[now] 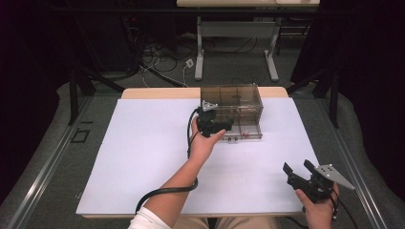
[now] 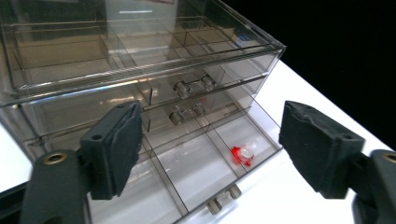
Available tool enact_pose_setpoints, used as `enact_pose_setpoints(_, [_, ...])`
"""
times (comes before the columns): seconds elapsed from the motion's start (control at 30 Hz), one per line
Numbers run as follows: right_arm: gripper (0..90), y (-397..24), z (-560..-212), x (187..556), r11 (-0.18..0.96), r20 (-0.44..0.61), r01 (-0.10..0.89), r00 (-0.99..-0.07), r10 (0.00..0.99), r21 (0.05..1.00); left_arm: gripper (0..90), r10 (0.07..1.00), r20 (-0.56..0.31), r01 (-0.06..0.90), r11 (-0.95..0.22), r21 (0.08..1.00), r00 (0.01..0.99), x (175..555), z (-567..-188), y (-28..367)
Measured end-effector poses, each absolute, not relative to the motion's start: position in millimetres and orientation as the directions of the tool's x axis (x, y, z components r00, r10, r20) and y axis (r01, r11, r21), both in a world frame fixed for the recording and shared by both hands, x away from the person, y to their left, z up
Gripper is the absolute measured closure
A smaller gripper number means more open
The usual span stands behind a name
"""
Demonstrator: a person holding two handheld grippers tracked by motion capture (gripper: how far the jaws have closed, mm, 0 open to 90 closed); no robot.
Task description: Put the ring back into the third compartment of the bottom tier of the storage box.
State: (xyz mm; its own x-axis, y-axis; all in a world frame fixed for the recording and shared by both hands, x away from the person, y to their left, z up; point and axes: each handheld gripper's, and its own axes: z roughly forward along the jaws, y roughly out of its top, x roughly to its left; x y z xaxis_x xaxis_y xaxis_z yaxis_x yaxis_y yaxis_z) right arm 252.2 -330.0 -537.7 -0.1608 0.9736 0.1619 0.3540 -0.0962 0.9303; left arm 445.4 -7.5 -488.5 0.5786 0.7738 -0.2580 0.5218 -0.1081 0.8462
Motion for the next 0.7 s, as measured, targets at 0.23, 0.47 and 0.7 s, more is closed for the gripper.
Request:
enact_pose_setpoints(0.23, [18.0,-329.2,-537.9,252.5,-0.092,0.156,0.347,-0.162,0.974,0.933,15.1,0.767,-0.263,0.519,-0.104,0.849,0.585,436.5,-483.3,6.5])
enact_pose_setpoints(0.47, [18.0,-329.0,-537.9,252.3,-0.092,0.156,0.349,-0.159,0.975,0.933,11.1,0.785,-0.236,0.507,-0.113,0.855,0.573,425.0,-480.4,26.3])
enact_pose_setpoints(0.7, [18.0,-328.5,-537.9,252.2,-0.092,0.156,0.350,-0.160,0.975,0.932,6.0,0.799,-0.261,0.512,-0.068,0.856,0.542,412.3,-478.6,58.2])
